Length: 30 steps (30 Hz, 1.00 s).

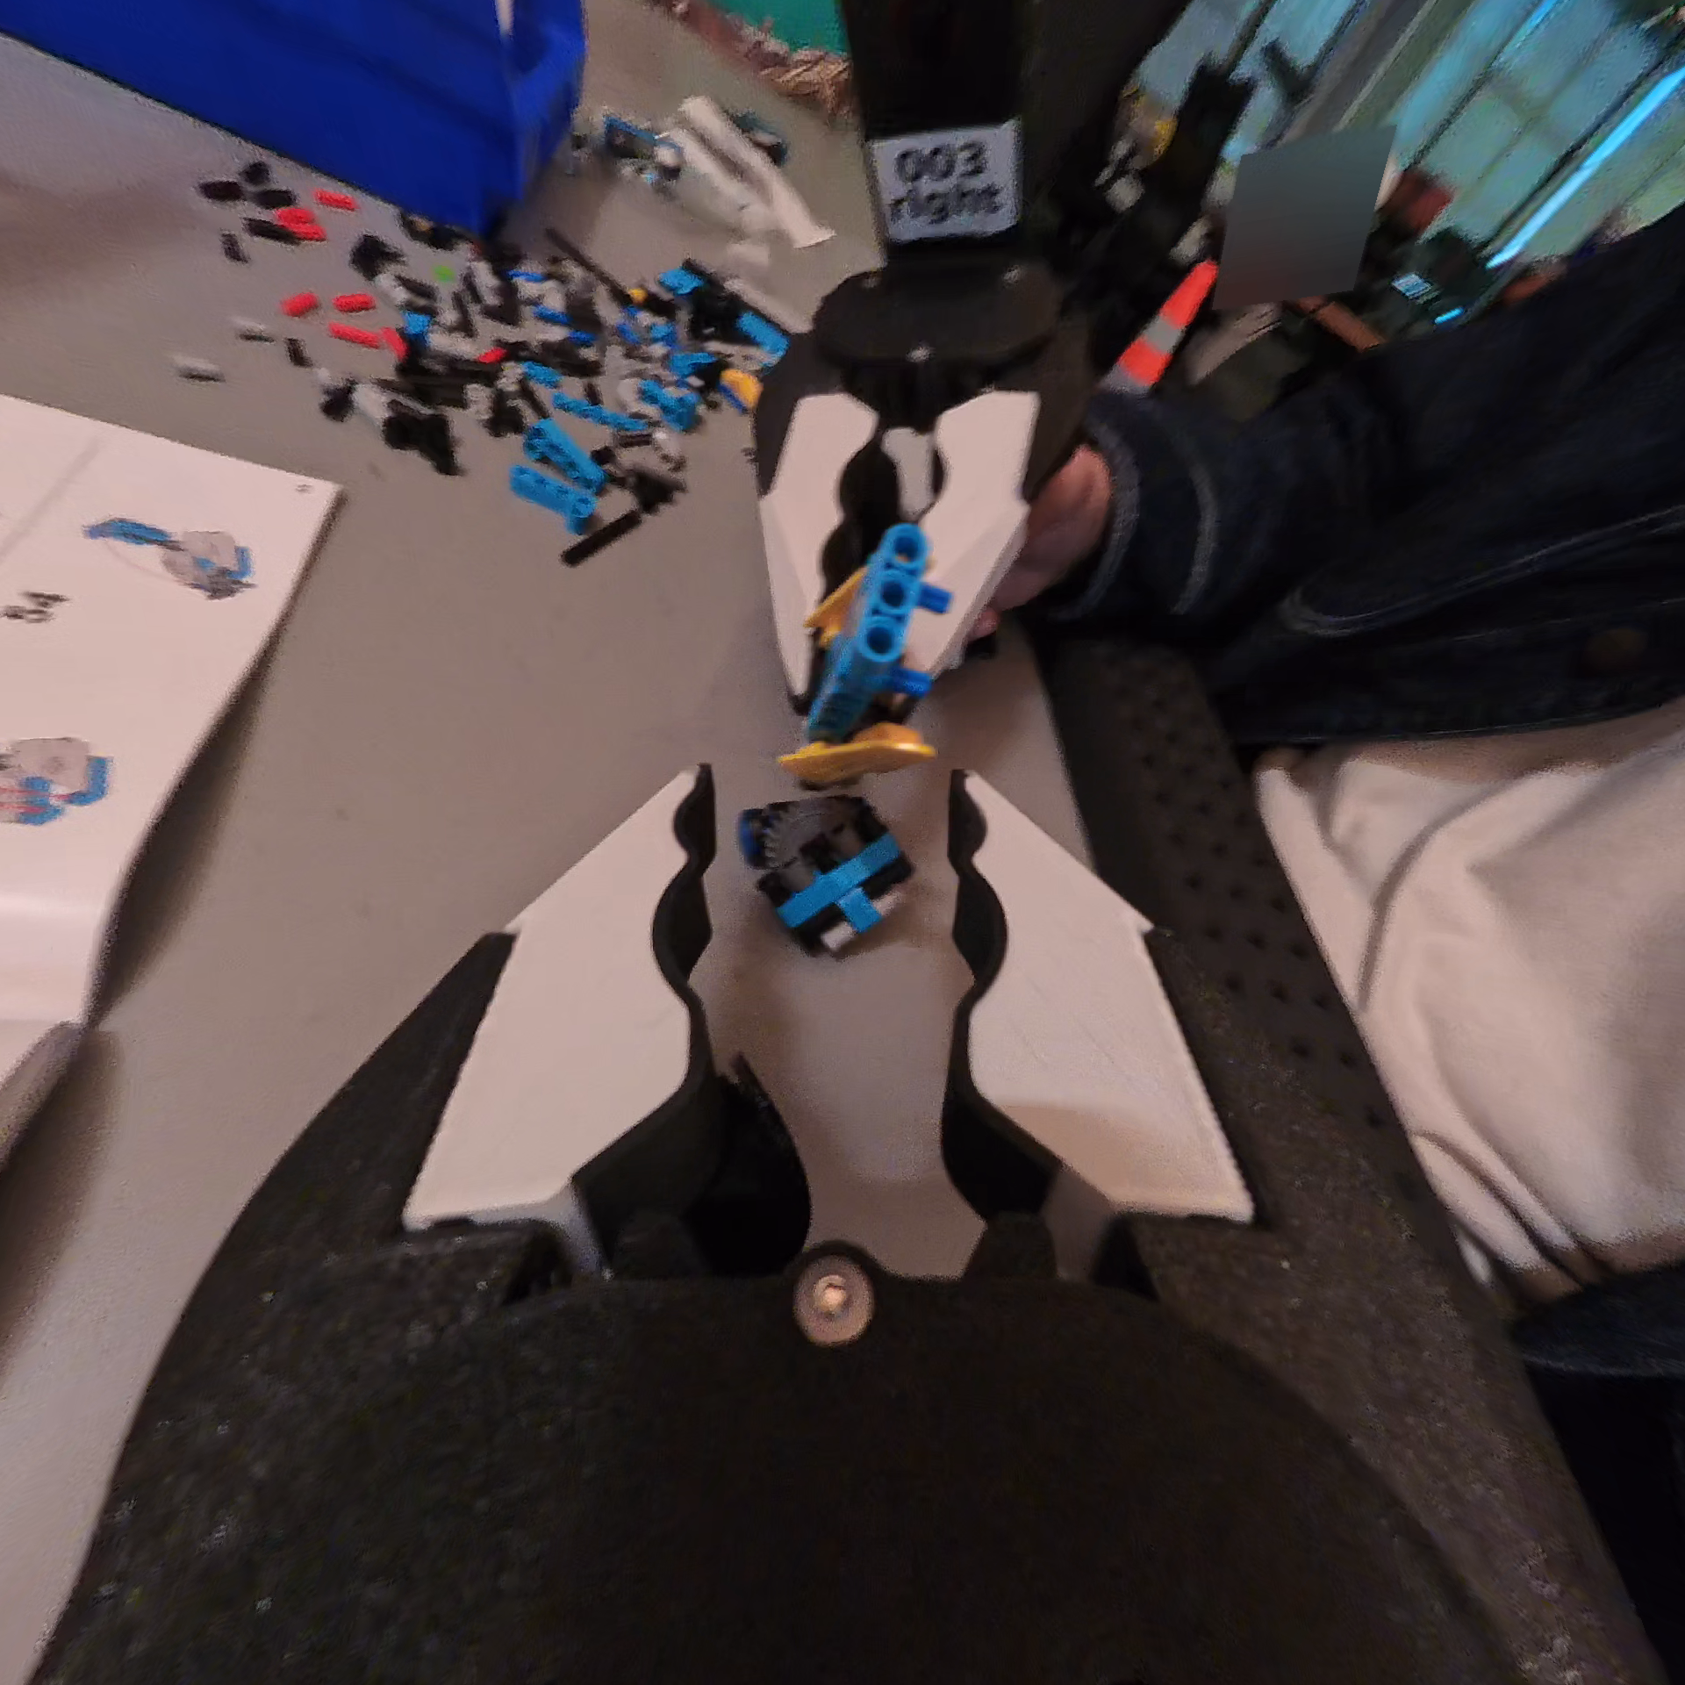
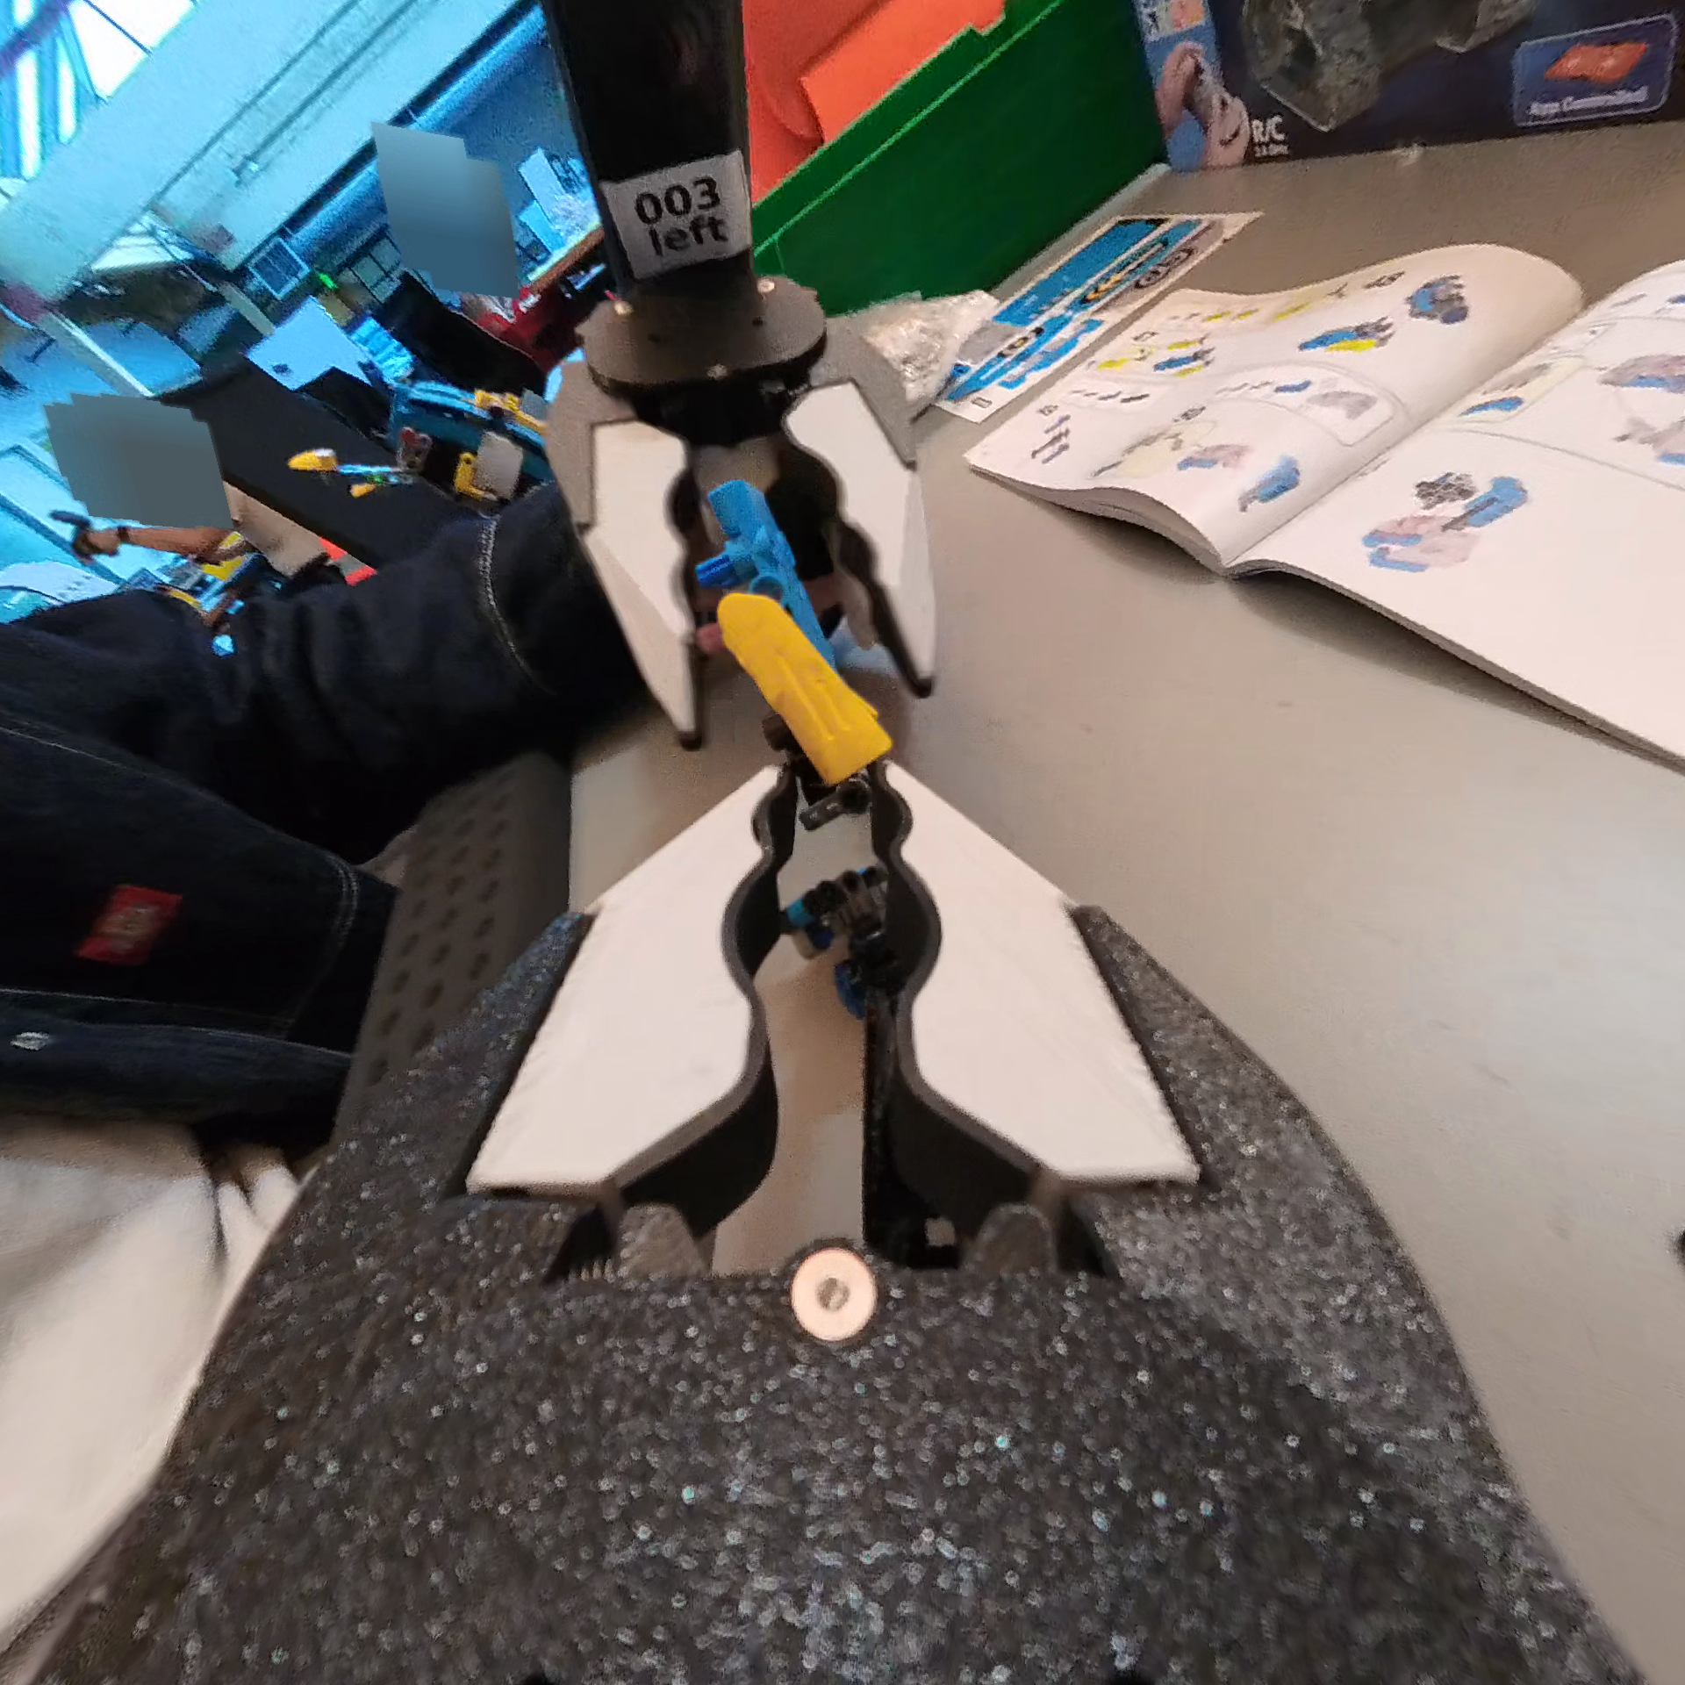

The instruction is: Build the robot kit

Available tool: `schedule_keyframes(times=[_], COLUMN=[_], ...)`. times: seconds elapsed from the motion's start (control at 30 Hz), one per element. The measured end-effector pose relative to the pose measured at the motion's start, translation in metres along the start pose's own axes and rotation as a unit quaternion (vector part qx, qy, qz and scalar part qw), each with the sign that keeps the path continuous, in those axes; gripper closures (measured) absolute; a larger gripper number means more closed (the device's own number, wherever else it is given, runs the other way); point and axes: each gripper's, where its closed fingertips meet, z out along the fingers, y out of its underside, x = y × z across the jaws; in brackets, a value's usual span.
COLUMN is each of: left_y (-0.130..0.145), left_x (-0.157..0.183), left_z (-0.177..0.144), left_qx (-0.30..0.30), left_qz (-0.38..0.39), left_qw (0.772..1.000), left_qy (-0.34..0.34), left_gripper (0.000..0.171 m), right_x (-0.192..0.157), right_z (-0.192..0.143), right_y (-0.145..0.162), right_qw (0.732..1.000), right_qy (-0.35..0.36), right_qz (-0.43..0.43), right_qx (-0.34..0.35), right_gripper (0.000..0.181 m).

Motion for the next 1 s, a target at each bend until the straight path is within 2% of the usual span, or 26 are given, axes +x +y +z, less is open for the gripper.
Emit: schedule_keyframes(times=[0.1,0.17,0.23,0.33,0.4,0.47,0.53,0.7,0.8,0.9,1.0], left_y=[0.004,0.005,0.004,0.003,0.002,0.004,0.001,-0.007,-0.003,0.01,0.015], left_x=[0.004,0.001,0.002,0.007,0.005,-0.003,-0.008,-0.006,-0.012,-0.021,-0.019], left_z=[0.002,0.004,0.004,0.002,0.002,0.005,0.005,0.003,0.003,0.008,0.017], left_qx=[0.001,-0.002,0.0,0.013,0.017,0.007,0.01,0.016,-0.004,-0.048,-0.071], left_qz=[0.012,0.051,0.064,0.009,-0.01,0.003,0.03,0.069,0.083,0.105,0.128], left_qw=[1.0,0.999,0.998,1.0,1.0,1.0,0.999,0.995,0.991,0.983,0.978], left_qy=[0.007,-0.017,-0.021,0.02,0.024,-0.006,-0.039,-0.071,-0.104,-0.143,-0.151], left_gripper=[0.122,0.143,0.15,0.152,0.153,0.155,0.154,0.155,0.155,0.155,0.155], right_x=[0.002,0.0,-0.001,-0.008,-0.008,-0.002,-0.001,0.004,0.008,0.014,0.005], right_z=[0.006,0.01,0.01,0.01,0.01,0.01,0.009,0.006,0.002,-0.005,0.003], right_y=[0.005,0.009,0.01,0.008,0.008,0.013,0.008,-0.004,-0.009,-0.018,-0.012], right_qw=[1.0,0.999,0.999,0.998,0.998,0.996,0.995,0.989,0.987,0.984,0.978], right_qy=[0.007,0.001,0.003,-0.021,-0.017,0.006,0.018,0.064,0.08,0.098,0.078], right_qz=[-0.017,-0.023,-0.038,-0.049,-0.06,-0.077,-0.087,-0.134,-0.138,-0.148,-0.193], right_qx=[-0.016,-0.028,-0.03,-0.028,-0.033,-0.049,-0.038,-0.015,-0.006,0.014,-0.008], right_gripper=[0.165,0.165,0.166,0.165,0.165,0.16,0.147,0.159,0.15,0.144,0.148])
